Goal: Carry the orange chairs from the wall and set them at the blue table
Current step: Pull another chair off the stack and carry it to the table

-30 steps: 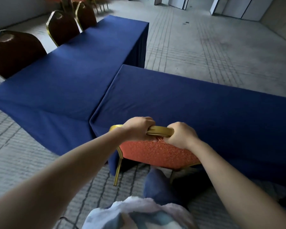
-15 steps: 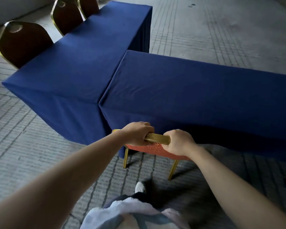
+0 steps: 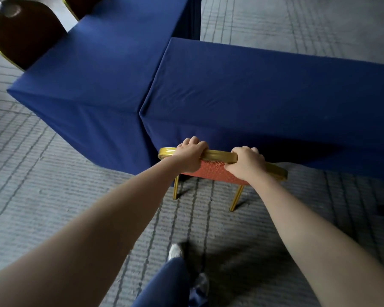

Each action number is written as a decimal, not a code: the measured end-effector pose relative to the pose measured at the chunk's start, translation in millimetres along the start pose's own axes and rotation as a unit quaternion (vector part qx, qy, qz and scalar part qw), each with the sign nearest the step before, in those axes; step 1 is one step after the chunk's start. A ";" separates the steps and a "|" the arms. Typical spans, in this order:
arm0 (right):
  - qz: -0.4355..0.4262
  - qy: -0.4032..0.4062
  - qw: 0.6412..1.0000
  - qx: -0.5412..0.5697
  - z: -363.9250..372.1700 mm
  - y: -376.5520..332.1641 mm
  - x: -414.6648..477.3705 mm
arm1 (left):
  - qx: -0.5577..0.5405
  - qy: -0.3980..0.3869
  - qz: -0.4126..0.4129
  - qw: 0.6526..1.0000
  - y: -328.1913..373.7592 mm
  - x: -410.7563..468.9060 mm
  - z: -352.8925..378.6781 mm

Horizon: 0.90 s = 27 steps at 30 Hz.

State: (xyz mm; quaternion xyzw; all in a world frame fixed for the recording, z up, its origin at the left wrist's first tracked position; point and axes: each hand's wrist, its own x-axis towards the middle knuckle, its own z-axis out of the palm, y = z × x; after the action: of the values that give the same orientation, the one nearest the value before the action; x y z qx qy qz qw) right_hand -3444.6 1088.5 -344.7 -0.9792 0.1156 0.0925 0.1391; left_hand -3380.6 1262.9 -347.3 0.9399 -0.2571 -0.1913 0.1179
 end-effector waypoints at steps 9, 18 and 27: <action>0.038 -0.040 0.998 0.016 -8.0 -1.8 9.0 | -0.042 -0.037 0.018 0.998 -8.8 16.9 -4.0; 0.045 -0.067 0.997 0.013 -16.7 -8.1 2.4 | -0.062 -0.032 0.027 0.997 -12.4 14.7 -1.4; 0.025 -0.238 0.934 0.265 -71.5 -58.0 30.4 | -0.211 -0.127 -0.013 0.969 -38.5 10.3 -52.9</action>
State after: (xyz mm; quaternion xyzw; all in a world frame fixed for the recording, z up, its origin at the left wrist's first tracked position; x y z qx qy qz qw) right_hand -3390.3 1115.6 -269.1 -0.8529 0.1243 0.2924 0.4143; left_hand -3333.3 1296.3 -315.1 0.8652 -0.2115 -0.3604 0.2771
